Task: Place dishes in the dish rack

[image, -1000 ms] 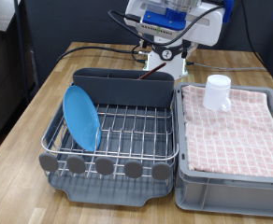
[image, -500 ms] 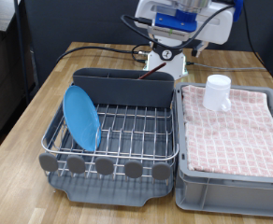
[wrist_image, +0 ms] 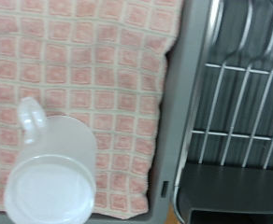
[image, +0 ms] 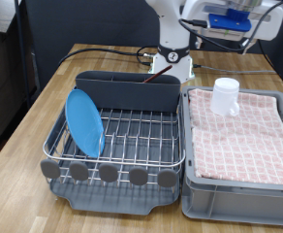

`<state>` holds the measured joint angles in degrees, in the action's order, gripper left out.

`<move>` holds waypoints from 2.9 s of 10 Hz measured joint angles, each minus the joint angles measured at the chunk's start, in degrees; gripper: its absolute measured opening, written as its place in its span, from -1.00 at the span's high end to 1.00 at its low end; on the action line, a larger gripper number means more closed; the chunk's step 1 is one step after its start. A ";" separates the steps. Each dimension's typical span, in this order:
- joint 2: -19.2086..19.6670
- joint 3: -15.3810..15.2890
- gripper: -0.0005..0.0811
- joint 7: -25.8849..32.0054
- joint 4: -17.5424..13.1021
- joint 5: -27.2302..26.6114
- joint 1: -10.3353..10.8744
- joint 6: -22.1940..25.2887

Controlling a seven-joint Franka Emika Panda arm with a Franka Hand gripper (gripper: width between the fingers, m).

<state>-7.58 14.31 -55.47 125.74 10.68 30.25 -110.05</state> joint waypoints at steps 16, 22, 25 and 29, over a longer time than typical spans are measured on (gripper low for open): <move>13.25 -2.20 -0.98 3.01 -5.70 -7.28 1.62 5.96; 16.72 -3.62 -0.98 5.16 -5.93 -8.36 1.56 4.65; 17.77 -3.65 -0.98 8.04 -7.10 -8.38 1.39 5.05; 21.38 -4.07 -0.98 8.14 -8.70 -10.20 1.41 3.92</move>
<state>13.79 10.24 -47.33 117.04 0.48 31.66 -106.13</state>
